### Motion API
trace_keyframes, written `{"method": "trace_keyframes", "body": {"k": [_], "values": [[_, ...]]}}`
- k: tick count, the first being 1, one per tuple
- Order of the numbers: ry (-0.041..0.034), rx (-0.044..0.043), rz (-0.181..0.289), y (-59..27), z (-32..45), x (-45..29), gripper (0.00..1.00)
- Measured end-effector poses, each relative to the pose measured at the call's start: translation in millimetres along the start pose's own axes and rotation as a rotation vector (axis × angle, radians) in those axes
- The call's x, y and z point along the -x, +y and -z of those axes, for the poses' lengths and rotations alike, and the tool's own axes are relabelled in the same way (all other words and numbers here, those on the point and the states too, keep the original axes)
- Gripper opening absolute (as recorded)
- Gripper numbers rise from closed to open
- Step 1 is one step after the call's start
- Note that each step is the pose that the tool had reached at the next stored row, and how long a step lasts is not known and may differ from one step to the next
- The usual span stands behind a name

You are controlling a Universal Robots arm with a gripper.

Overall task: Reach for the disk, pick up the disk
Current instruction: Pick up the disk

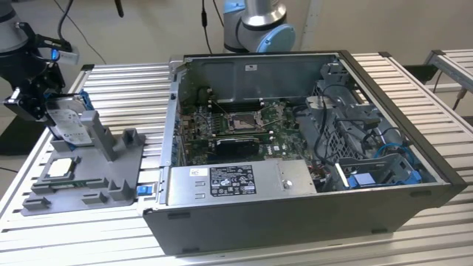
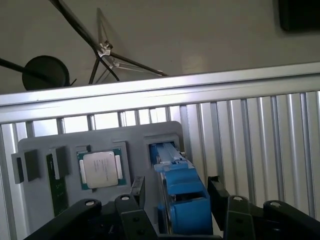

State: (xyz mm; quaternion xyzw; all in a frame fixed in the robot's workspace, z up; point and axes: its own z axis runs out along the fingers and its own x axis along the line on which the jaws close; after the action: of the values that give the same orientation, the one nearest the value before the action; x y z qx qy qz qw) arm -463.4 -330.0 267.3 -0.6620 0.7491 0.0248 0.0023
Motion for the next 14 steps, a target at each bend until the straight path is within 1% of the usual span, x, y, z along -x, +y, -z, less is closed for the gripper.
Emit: {"method": "trace_keyframes", "body": {"k": [10, 11, 14], "values": [[-0.0003, 0.0000, 0.000, -0.1, -1.1, 0.0, 1.00], [-0.0003, 0.0000, 0.000, 0.0, -1.1, 0.0, 0.00], [-0.0003, 0.0000, 0.000, -0.1, -1.2, 0.0, 0.00]]}}
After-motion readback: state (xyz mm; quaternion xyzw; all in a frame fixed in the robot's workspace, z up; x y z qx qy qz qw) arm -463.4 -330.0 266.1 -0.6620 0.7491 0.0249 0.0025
